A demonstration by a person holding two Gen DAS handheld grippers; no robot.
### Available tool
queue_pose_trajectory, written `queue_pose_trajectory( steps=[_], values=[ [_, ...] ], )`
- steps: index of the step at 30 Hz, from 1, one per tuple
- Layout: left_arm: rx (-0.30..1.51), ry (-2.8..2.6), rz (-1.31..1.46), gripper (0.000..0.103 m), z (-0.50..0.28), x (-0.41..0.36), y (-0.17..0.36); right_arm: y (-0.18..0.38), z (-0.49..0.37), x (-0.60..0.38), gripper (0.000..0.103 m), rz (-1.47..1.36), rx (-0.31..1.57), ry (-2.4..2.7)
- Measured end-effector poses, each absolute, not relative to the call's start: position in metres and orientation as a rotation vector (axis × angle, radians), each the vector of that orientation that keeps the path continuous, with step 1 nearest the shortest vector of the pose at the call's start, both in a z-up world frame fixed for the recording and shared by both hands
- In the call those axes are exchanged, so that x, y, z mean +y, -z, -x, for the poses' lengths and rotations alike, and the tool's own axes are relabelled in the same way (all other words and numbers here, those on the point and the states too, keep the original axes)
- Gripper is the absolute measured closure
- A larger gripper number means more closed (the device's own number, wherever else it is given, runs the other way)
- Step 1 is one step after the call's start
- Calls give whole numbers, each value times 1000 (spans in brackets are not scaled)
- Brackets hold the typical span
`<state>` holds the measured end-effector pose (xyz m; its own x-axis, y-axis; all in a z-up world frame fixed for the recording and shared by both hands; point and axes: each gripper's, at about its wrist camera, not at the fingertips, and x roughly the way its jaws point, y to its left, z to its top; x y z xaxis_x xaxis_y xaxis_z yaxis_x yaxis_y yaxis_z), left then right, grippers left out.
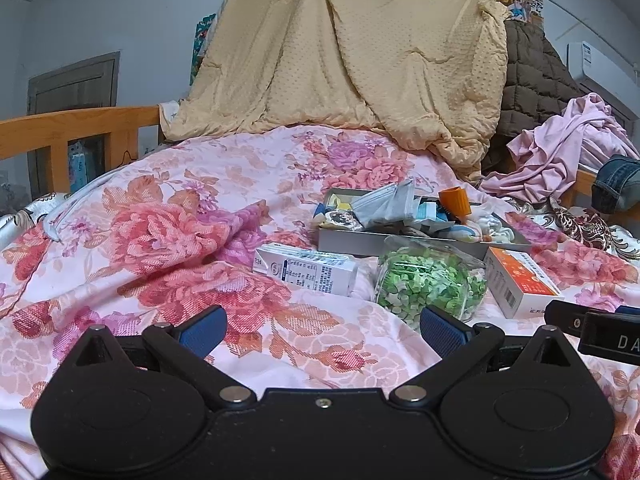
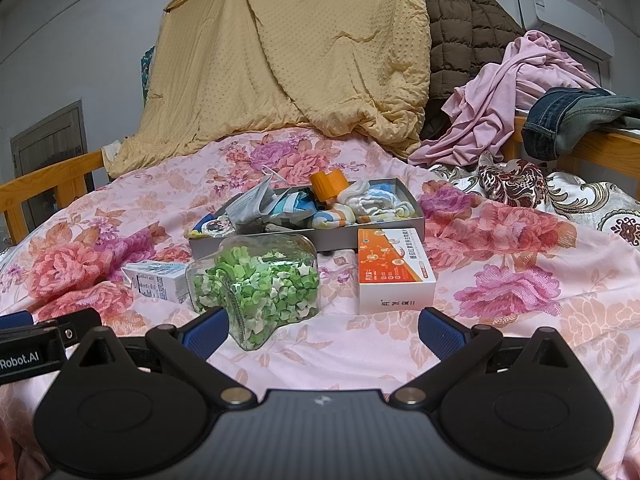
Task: Organize soft objects
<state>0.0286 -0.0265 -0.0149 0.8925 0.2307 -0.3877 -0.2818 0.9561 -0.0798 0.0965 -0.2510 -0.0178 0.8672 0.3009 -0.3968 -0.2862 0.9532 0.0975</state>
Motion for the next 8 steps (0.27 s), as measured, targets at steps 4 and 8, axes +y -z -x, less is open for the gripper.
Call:
queue_pose_trajectory(
  steps=[4,8],
  values=[
    [384,-266,135,1,-29,-27,15,18,-96,-251,0,-36,422,-307],
    [387,-262,138,1,-29,-27,15,18,-97,-251,0,-35,424,-308]
  ],
)
